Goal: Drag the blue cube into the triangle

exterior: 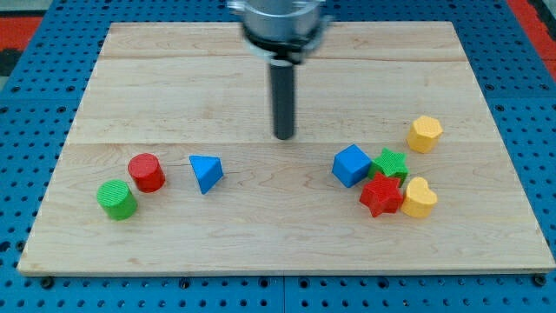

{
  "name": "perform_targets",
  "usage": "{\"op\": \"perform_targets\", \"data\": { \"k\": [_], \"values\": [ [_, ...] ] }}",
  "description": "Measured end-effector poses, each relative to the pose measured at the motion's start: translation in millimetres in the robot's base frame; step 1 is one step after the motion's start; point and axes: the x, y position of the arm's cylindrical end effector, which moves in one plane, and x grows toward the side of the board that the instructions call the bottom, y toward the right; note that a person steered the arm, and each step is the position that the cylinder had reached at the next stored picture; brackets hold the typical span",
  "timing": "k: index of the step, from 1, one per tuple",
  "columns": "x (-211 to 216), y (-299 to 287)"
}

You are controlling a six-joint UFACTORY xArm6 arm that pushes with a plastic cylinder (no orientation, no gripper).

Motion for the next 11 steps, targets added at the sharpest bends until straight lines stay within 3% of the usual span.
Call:
{"op": "perform_targets", "data": {
  "k": [1, 2, 4, 5, 6, 7, 10, 11],
  "values": [
    [45.1, 23.3],
    [58.1, 23.9],
    [1.3, 57.5],
    [13.3, 110.3],
    [52.2, 117.9],
    [67.5, 89.5],
    [30.4, -107.2],
    [30.3, -88.0]
  ]
}}
